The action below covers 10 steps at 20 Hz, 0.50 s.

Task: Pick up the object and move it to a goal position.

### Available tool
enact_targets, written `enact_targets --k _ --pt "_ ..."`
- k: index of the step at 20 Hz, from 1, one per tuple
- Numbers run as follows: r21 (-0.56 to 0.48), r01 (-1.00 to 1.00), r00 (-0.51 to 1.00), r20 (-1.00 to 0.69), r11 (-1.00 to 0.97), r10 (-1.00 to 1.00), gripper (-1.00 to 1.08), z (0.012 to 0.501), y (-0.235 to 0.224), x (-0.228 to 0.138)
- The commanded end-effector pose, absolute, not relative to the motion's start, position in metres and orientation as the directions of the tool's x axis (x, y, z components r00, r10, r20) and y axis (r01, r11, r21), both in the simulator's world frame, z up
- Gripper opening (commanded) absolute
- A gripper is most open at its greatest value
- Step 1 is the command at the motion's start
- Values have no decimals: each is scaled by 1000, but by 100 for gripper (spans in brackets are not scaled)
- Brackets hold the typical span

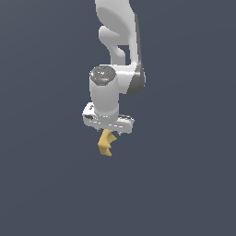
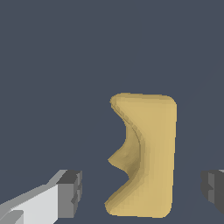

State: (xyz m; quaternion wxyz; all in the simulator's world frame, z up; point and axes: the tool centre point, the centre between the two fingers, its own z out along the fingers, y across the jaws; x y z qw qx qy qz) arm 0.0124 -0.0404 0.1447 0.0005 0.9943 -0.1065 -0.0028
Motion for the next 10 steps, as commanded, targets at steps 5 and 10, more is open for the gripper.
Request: enact_targets --k 5,10 --pt "0 -261 965 0 -965 -261 100 142 -49 17" --pt "0 -256 967 -1 -967 -256 100 136 -48 16"
